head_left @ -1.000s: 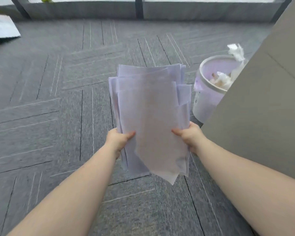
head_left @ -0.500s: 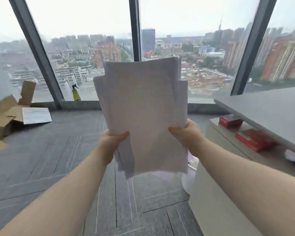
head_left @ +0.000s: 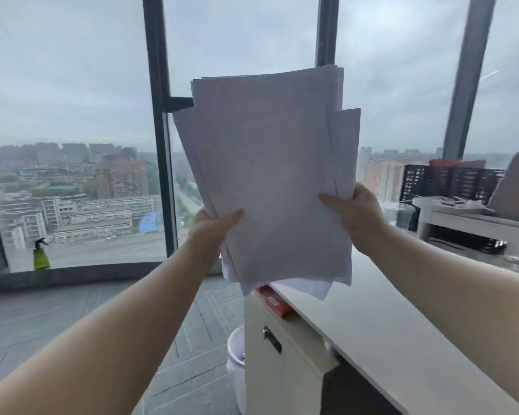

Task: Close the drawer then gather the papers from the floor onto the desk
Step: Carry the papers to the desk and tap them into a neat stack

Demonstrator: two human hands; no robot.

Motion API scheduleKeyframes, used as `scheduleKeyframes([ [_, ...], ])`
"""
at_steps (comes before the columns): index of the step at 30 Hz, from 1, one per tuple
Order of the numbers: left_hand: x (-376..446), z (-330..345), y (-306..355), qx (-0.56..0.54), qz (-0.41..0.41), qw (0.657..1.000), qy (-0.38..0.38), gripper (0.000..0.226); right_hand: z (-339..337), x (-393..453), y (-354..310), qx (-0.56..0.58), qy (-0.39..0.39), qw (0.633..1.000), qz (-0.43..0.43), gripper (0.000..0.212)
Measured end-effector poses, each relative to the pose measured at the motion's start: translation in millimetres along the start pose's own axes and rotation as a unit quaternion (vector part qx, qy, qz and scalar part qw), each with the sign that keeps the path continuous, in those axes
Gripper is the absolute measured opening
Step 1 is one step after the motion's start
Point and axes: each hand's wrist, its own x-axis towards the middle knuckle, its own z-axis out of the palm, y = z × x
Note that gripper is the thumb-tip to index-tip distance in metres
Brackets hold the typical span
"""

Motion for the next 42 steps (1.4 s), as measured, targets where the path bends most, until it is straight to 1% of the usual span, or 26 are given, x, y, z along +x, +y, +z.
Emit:
scheduleKeyframes([
  [2, -7.4, 42.7, -2.6, -0.014, -0.001, 0.999, -0.04, 0.014, -47.2, -0.2, -10.4, -0.009, 0.029, 1.0, -0.005, 0.031],
  [6, -27.0, 120.0, -15.8, -0.028, 0.003, 0.994, -0.105, 0.017, -129.8, -6.6, -25.5, -0.027, 0.087, 0.996, -0.018, 0.033],
  [9, -44.7, 168.0, -25.9, -0.047, -0.012, 0.991, -0.126, 0.033, -179.7, -14.7, -29.8, -0.031, 0.109, 0.993, -0.019, 0.027],
  [10, -50.6, 181.7, -29.7, -0.05, -0.018, 0.99, -0.132, 0.033, -194.1, -17.0, -29.1, -0.032, 0.114, 0.993, -0.017, 0.027],
  [13, -64.5, 214.7, -44.6, -0.049, -0.032, 0.988, -0.144, 0.017, -232.7, -23.7, -20.2, -0.045, 0.136, 0.99, -0.011, 0.03],
  [16, -75.0, 238.9, -62.3, -0.049, -0.04, 0.987, -0.148, 0.021, -262.0, -33.1, -8.3, -0.046, 0.152, 0.987, -0.001, 0.023],
  [19, -81.6, 255.3, -76.9, -0.041, -0.048, 0.988, -0.144, 0.023, -280.9, -40.7, 2.2, -0.027, 0.161, 0.987, 0.008, 0.014],
  [21, -84.6, 263.1, -83.8, -0.043, -0.053, 0.987, -0.145, 0.023, -290.0, -43.9, 6.7, -0.013, 0.164, 0.986, 0.02, 0.017],
  [24, -88.1, 269.5, -89.8, -0.046, -0.061, 0.986, -0.15, 0.025, -298.7, -47.9, 10.1, -0.012, 0.161, 0.986, 0.03, 0.029],
  [26, -89.4, 271.8, -90.7, -0.044, -0.056, 0.986, -0.149, 0.019, -302.1, -49.5, 10.4, -0.011, 0.153, 0.988, 0.023, 0.034],
  [27, -88.8, 272.7, -90.3, -0.042, -0.051, 0.986, -0.15, 0.018, -303.4, -49.9, 10.6, -0.009, 0.148, 0.989, 0.019, 0.034],
  [30, -86.5, 275.4, -85.0, -0.031, -0.029, 0.984, -0.172, 0.024, -306.7, -49.8, 9.8, -0.007, 0.141, 0.99, 0.008, 0.031],
  [34, -84.9, 283.1, -79.0, -0.027, -0.022, 0.981, -0.193, 0.009, -308.8, -49.0, 10.1, -0.005, 0.144, 0.99, -0.005, 0.026],
  [35, -86.7, 286.3, -78.0, -0.028, -0.023, 0.98, -0.197, 0.008, -307.9, -47.6, 11.0, -0.003, 0.144, 0.99, -0.006, 0.028],
  [38, -90.1, 296.1, -72.8, -0.035, -0.033, 0.98, -0.191, 0.011, -301.6, -41.8, 8.7, 0.001, 0.146, 0.989, -0.008, 0.042],
  [39, -89.1, 298.7, -70.6, -0.039, -0.033, 0.981, -0.189, 0.011, -300.3, -39.9, 5.5, 0.002, 0.147, 0.989, -0.013, 0.042],
  [42, -84.5, 301.6, -64.2, -0.029, -0.021, 0.98, -0.196, 0.015, -303.9, -37.2, -3.9, 0.002, 0.132, 0.99, -0.048, 0.03],
])
